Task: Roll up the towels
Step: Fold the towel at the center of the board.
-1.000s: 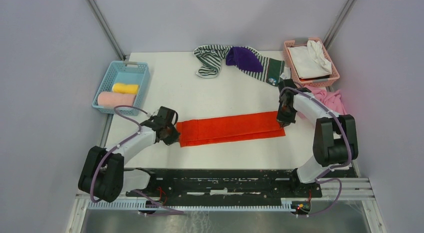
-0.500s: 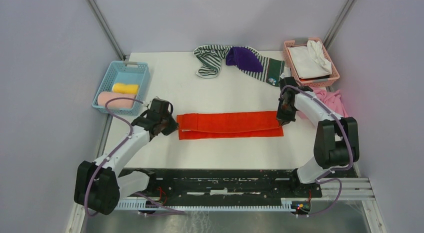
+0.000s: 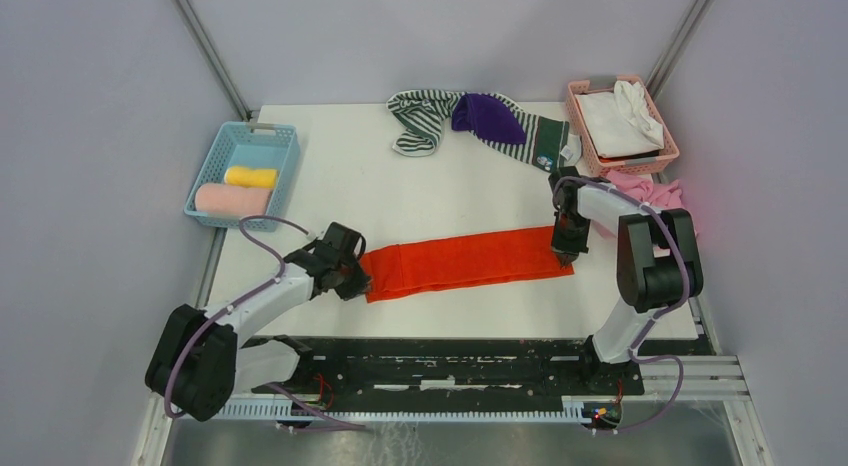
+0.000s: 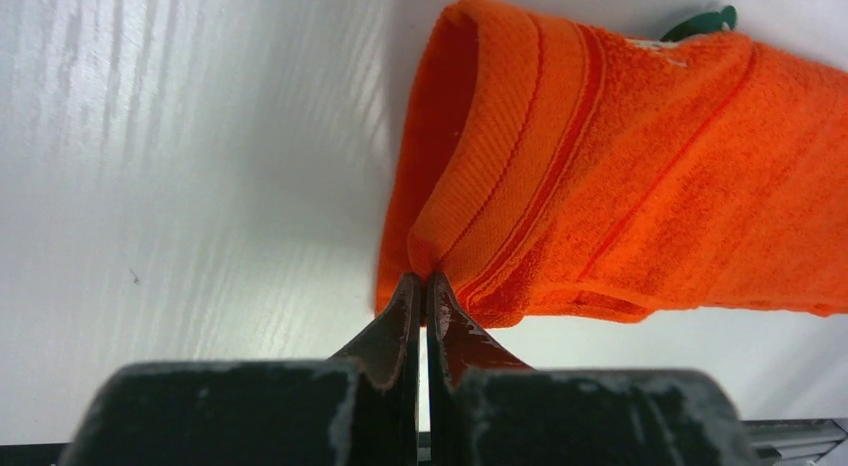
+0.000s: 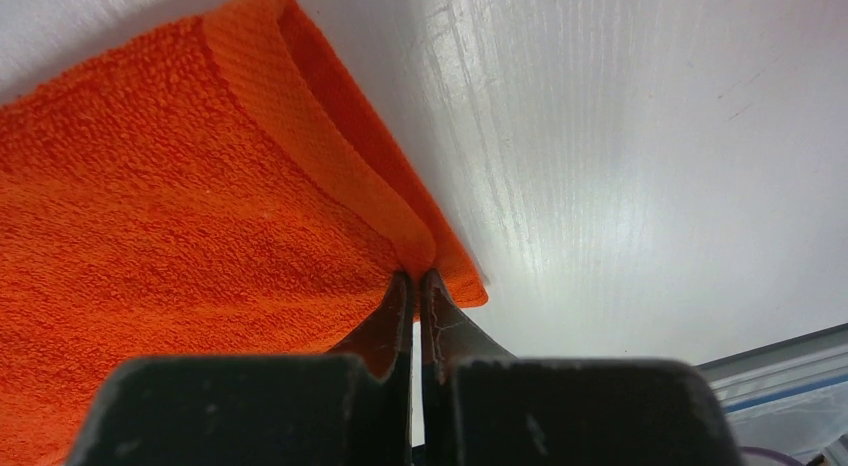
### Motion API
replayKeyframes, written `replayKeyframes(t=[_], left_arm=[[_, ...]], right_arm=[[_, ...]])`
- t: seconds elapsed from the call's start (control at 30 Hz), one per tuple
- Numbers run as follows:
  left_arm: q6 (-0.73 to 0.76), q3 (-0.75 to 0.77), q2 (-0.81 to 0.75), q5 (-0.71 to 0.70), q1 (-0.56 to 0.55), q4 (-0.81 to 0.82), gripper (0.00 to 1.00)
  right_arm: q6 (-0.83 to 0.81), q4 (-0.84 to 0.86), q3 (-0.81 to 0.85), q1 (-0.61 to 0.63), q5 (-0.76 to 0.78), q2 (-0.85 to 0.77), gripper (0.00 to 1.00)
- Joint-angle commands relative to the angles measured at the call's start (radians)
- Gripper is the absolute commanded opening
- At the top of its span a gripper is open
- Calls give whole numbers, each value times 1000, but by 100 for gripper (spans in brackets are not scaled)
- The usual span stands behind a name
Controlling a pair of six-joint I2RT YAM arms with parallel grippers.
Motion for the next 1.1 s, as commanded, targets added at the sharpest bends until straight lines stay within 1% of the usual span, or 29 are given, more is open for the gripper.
replayKeyframes(t=[0.0, 0.17, 0.3, 0.5, 0.7, 0.77, 0.8, 0.87, 0.9, 1.0, 1.07], left_arm=[[-81, 18, -71, -6, -40, -3, 3], [-116, 20, -124, 11, -98, -66, 3], [-130, -11, -145, -31, -112, -85, 4], [-125, -80, -31, 12, -123, 5, 4], [-108, -83, 90, 10, -133, 45, 4], [-101, -49, 113, -27, -131, 35, 4], [-89, -17, 127, -85, -128, 2, 4], [-48, 58, 165, -178, -98, -58, 5], [-18, 87, 186, -203, -69, -73, 5], [77, 139, 251, -205, 45, -58, 4], [116, 157, 281, -201, 92, -61, 3]], right_arm=[[17, 44, -7, -3, 61, 51, 0], [20, 47, -7, -3, 54, 54, 0], [24, 46, -9, -4, 57, 48, 0], [29, 42, 1, -3, 62, 33, 0], [37, 40, 5, -5, 71, 38, 0], [38, 44, 9, -5, 67, 39, 0], [38, 42, 10, -5, 67, 42, 0], [38, 41, 11, -7, 66, 45, 0], [37, 41, 11, -9, 65, 48, 0], [37, 36, 10, -15, 61, 50, 0], [37, 24, 8, -23, 56, 46, 0]])
